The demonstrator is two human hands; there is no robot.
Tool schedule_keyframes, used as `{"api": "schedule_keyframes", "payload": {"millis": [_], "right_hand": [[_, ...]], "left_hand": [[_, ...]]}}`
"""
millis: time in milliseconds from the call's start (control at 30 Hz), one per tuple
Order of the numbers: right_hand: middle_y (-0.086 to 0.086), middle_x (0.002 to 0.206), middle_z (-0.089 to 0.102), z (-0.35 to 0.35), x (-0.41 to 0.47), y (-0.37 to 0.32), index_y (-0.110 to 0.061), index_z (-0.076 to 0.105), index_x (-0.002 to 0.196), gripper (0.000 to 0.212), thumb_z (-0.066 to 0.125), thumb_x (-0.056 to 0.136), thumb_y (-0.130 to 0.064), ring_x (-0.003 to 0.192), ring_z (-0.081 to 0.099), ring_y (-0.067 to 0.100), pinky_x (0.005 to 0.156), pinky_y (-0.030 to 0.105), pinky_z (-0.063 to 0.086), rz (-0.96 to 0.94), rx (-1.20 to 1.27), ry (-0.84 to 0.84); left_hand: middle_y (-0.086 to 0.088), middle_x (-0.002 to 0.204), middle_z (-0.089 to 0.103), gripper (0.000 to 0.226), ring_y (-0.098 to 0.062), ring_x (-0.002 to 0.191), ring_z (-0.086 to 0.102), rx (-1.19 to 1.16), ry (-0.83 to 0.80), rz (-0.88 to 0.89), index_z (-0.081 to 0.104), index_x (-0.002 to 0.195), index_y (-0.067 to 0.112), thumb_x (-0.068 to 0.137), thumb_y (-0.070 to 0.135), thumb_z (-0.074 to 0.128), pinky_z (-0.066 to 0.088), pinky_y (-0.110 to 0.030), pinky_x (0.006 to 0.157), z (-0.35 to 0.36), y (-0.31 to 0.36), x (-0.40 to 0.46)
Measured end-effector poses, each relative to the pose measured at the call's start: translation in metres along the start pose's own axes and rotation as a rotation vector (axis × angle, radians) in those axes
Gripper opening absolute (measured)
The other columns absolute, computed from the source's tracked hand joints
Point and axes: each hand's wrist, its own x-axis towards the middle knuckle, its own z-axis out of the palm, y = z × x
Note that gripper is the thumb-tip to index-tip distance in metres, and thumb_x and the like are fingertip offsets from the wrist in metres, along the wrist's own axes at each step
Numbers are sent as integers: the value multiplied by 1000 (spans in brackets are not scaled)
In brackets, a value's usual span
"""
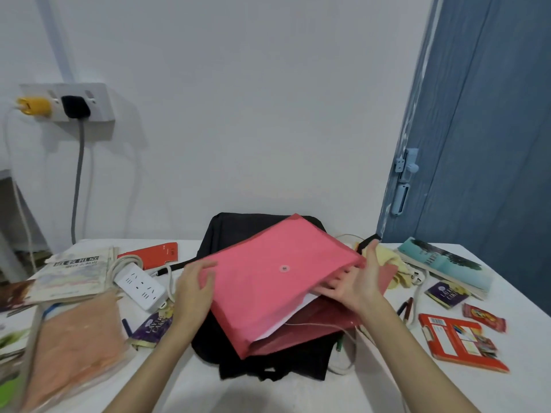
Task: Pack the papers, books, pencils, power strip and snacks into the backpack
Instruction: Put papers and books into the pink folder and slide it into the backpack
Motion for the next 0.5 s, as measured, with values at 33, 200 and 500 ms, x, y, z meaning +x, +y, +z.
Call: {"api": "schedule_keyframes", "payload": {"millis": [33,200,500], "right_hand": [[14,114,57,2,-2,3,-15,47,116,61,51,81,-65,108,55,40,86,63,46,-16,-94,17],[11,84,59,10,10,3,-5,46,110,32,45,86,17,70,62,23,43,31,55,-127,-311,138],[-5,47,64,-6,-52,-104,-7,68,46,52,94,0,-7,45,63,2,47,13,50,-468,-31,-49]], "left_hand": [[-11,119,59,22,-29,116,49,95,44,-96,61,112,9,92,13,53,34,-35,98,-3,-7,1],[-31,127,48,52,-45,115,46,14,8,-593,46,123,-7,96,37,41,40,-51,99,-15,-33,3],[-13,98,72,28,-28,85,69,-737,-638,-864,59,114,8,88,17,59,59,-45,68,-24,-15,-16]]}}
